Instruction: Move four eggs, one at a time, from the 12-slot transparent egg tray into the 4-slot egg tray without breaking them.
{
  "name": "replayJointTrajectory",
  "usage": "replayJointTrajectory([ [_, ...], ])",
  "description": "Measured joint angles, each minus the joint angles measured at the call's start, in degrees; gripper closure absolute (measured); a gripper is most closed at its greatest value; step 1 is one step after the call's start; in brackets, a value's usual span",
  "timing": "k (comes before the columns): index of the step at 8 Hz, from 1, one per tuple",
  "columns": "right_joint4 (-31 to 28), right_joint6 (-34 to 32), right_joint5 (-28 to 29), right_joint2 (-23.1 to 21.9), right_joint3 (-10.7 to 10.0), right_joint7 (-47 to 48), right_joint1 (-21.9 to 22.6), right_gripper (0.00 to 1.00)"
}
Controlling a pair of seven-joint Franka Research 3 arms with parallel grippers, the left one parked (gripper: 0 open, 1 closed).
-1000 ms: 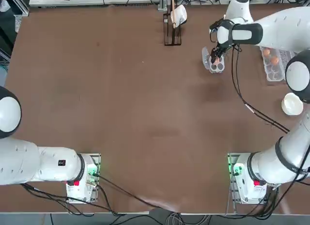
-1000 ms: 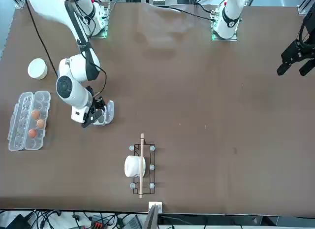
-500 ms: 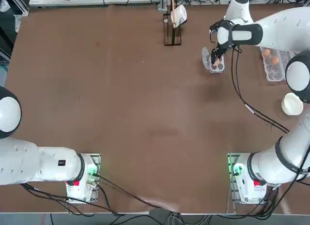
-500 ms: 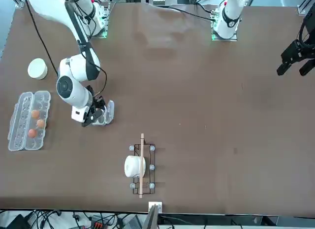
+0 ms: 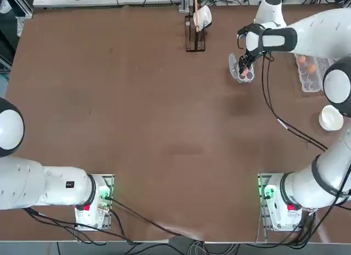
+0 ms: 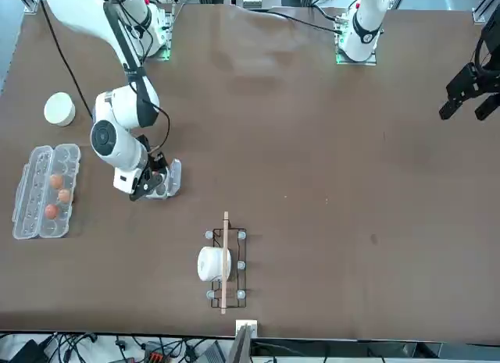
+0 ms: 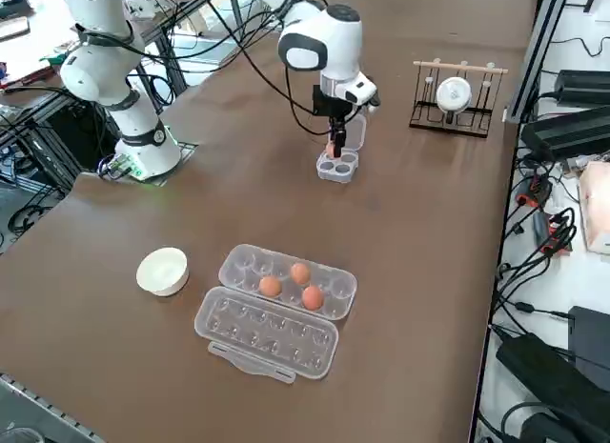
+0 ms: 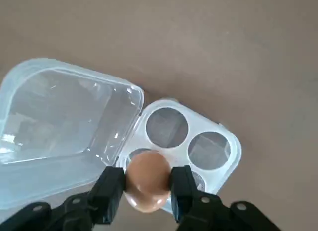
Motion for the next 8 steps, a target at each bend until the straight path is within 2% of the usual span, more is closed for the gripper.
replayJointTrajectory([
  [1, -0.1, -0.2, 0.0, 0.0, 0.0, 0.4, 0.0, 0.44],
  [3, -0.1, -0.3, 0.0, 0.0, 0.0, 0.5, 0.0, 0.11],
  [4, 0.0, -0.8, 0.0, -0.2, 0.0, 0.5, 0.0, 0.00],
  [6, 1.2, -2.4, 0.0, -1.2, -0.1, 0.5, 0.0, 0.00],
  [8, 6.1, -12.0, 0.0, -3.5, -1.2, 0.5, -2.2, 0.00],
])
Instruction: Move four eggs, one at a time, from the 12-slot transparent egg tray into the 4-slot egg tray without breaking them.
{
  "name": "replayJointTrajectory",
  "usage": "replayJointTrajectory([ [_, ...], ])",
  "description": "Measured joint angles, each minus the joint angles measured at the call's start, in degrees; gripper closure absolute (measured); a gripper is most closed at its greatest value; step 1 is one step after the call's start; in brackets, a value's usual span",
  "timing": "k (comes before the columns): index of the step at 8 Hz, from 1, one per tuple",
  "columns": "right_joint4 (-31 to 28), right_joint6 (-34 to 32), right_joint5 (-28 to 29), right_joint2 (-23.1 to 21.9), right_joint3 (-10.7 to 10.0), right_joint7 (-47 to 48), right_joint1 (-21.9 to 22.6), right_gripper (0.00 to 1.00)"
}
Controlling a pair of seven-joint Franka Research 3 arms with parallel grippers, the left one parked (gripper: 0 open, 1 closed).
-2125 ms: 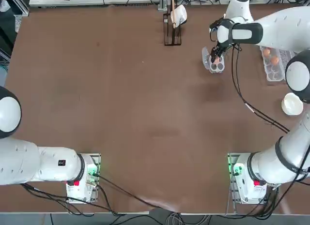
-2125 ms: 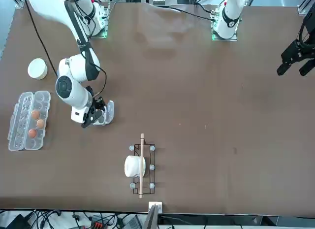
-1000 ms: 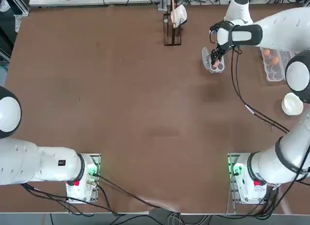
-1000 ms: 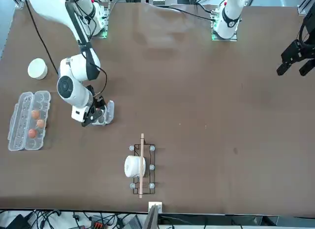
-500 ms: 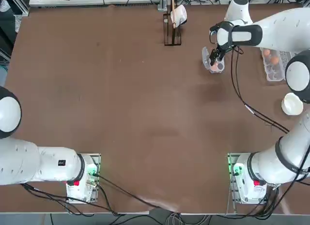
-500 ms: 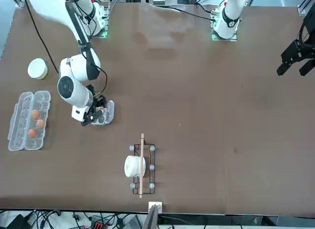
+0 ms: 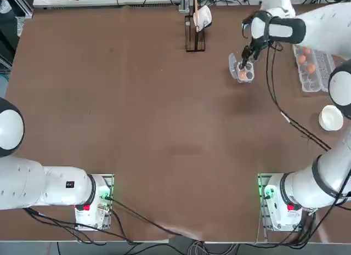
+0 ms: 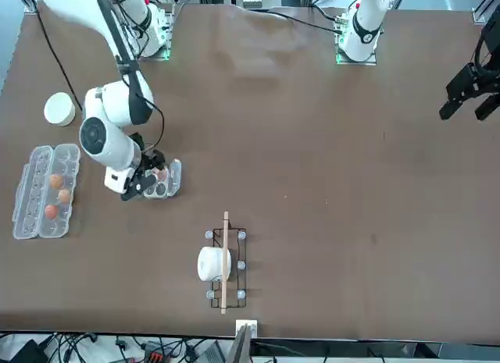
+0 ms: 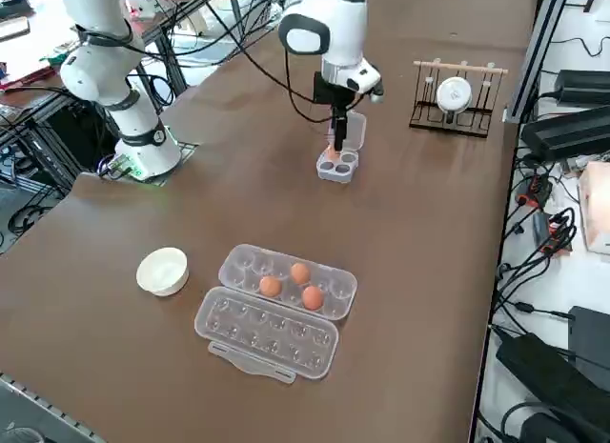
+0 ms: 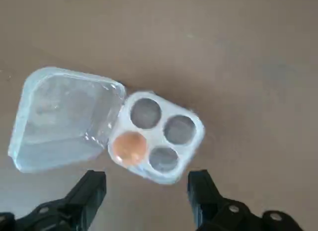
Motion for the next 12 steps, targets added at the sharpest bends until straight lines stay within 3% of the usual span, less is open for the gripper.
replayJointTrajectory([
  [2, 7.4, -9.8, -0.1, -0.8, -0.3, -2.8, -5.5, 0.00],
  [6, 10.3, -10.0, 0.0, 0.3, -0.5, -18.4, -16.1, 0.00],
  [9, 10.4, -6.9, -0.3, 2.9, -0.7, -42.5, -23.3, 0.00],
  [12, 10.4, 1.2, -0.3, 6.9, -0.7, -66.9, -29.2, 0.00],
])
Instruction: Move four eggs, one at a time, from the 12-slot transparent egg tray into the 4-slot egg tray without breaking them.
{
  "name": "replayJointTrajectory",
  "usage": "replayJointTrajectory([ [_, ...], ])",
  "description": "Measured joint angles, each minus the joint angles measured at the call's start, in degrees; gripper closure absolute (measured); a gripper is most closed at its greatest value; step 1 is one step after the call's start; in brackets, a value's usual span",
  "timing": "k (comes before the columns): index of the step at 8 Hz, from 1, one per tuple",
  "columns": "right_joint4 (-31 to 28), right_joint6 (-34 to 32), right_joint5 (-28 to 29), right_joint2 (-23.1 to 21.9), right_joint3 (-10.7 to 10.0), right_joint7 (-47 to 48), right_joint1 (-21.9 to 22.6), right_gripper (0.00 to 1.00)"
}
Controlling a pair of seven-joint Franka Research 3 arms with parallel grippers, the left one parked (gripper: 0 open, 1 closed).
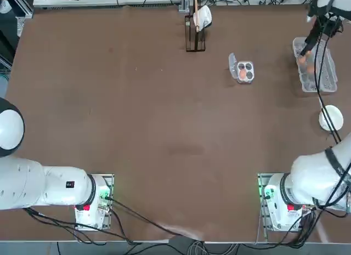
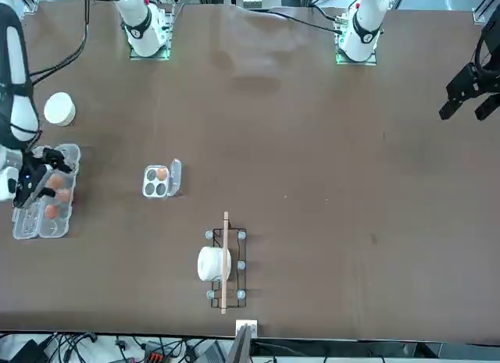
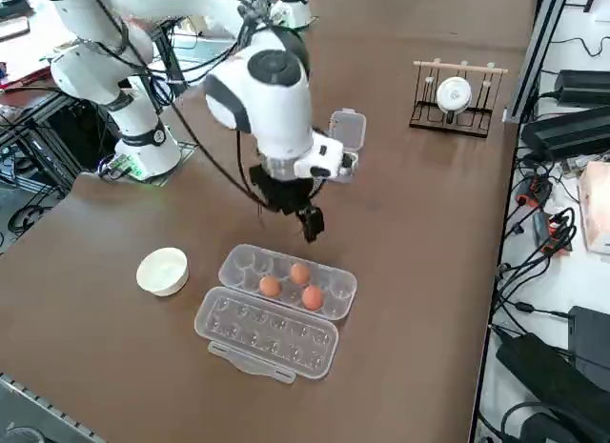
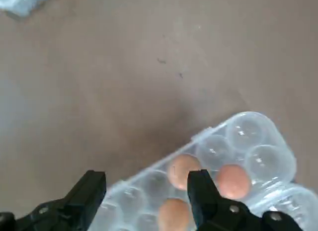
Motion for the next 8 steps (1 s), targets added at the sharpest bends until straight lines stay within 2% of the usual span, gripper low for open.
replayJointTrajectory([
  [3, 0.0, 7.0, 0.0, 4.1, 0.0, -13.0, -2.1, 0.00],
  [8, 0.0, 10.9, -1.4, 7.0, 0.0, -18.4, -2.5, 0.00],
])
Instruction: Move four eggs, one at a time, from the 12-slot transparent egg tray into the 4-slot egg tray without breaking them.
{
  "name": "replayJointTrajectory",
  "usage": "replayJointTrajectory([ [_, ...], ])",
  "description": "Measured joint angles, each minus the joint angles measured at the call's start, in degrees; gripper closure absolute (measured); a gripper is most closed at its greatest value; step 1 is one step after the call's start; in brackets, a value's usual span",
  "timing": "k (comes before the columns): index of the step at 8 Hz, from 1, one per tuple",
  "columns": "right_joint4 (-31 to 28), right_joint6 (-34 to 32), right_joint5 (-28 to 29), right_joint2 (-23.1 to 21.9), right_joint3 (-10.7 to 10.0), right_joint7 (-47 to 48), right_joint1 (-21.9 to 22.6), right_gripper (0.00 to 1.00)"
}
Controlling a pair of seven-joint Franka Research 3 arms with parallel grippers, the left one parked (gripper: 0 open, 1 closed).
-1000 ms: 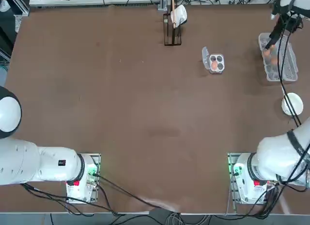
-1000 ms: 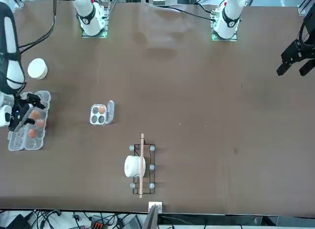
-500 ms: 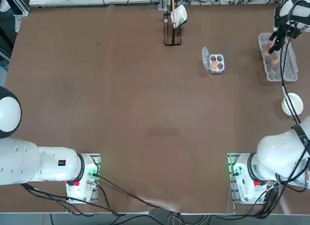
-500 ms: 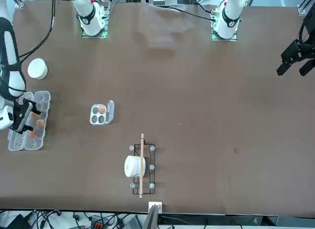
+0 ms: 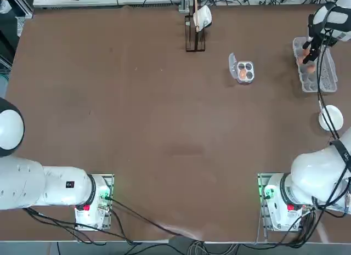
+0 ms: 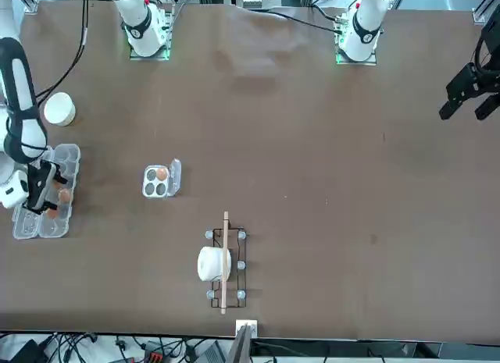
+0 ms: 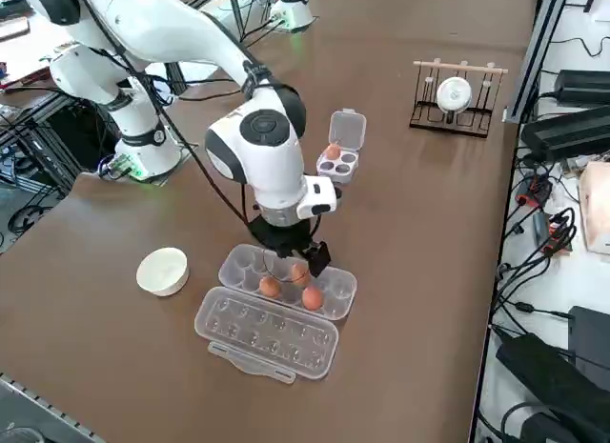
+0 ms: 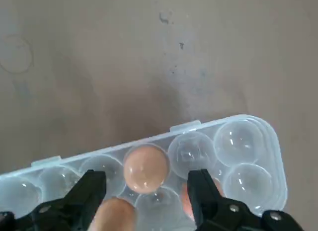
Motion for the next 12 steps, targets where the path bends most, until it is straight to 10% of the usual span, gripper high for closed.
replayJointTrajectory([
  [8, -0.4, 2.3, -0.1, 2.9, 0.4, -1.7, -1.1, 0.07],
  [12, -0.5, 2.5, -0.1, 2.8, 0.7, -1.8, -1.1, 0.30],
])
